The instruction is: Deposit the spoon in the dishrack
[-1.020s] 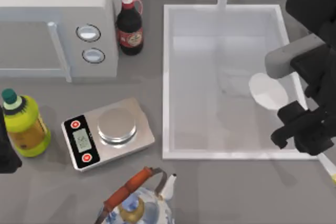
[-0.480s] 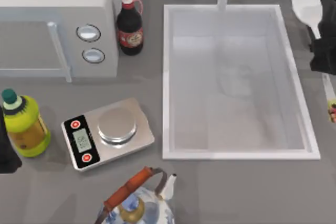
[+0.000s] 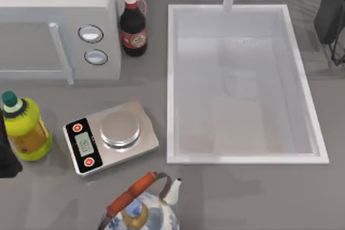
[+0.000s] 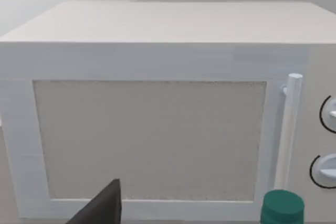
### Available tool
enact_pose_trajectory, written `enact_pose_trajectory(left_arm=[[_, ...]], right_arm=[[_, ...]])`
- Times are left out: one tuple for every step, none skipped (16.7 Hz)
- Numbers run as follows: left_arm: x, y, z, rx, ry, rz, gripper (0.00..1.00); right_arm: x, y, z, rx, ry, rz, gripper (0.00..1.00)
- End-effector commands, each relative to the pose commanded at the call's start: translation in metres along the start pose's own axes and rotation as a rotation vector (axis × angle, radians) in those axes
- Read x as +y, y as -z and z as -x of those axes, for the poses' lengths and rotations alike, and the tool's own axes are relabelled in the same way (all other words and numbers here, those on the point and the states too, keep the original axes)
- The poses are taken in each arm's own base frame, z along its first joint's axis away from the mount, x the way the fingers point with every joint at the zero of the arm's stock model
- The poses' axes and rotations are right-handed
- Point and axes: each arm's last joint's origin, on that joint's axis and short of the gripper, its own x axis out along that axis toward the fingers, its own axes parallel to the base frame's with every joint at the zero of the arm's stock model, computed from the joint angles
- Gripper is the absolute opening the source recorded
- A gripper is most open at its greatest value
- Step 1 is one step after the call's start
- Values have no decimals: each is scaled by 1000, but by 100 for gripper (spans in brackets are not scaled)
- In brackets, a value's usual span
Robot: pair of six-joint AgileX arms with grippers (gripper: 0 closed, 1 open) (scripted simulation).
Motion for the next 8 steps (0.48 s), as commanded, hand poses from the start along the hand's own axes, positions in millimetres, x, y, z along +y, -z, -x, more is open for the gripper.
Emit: enact_pose_trajectory(left_arm=[[0, 0, 0, 0, 0, 0, 100], [0, 0, 0, 0, 0, 0, 100], [0, 0, 0, 0, 0, 0, 100], [0, 0, 0, 0, 0, 0, 100], [0, 0, 0, 0, 0, 0, 100], [0, 0, 0, 0, 0, 0, 100], [0, 0, 0, 0, 0, 0, 100], [0, 0, 0, 0, 0, 0, 100]], right_arm=[[-10, -5, 14, -87, 29, 27, 0], [-18, -9, 27, -162, 56, 58, 0], [-24, -12, 40, -225, 80, 89, 0], [-27, -14, 51, -275, 101, 119, 0], [-29, -15, 59, -311, 117, 143, 0], [-30, -16, 65, -336, 127, 161, 0], [-31, -16, 69, -350, 133, 172, 0], [-31, -16, 70, -353, 134, 174, 0]])
